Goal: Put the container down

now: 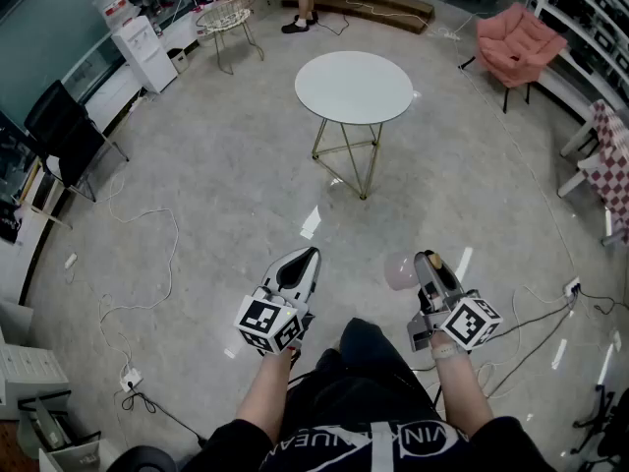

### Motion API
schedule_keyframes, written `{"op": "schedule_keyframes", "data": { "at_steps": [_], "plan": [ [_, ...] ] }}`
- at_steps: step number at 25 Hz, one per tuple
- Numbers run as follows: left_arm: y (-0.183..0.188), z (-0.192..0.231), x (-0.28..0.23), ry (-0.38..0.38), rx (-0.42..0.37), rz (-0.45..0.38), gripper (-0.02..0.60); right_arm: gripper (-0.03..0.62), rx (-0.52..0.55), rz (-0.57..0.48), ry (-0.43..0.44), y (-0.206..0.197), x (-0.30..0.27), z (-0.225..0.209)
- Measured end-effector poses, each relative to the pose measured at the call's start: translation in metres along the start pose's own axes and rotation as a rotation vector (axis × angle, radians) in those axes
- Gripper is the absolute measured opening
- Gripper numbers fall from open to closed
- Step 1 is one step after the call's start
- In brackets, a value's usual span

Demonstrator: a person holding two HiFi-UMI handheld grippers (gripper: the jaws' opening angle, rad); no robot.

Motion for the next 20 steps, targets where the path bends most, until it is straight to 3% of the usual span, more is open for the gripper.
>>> {"op": "schedule_keyframes", "data": {
  "at_steps": [20],
  "plan": [
    [0.011,0.076,-0.071,0.031,0.005,0.021,0.015,0.137,-0.033,-0.009,0.01,0.039,-0.096,-0.027]
  ]
}}
Point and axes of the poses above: the fingertips, and each gripper's own axes: x backward along the fingers, z to its left, y out of its top, the point moved 10 cm from there along x, backward along the fingers, and after that the axes turned 12 degrees about -x, right-handed, at the moved point
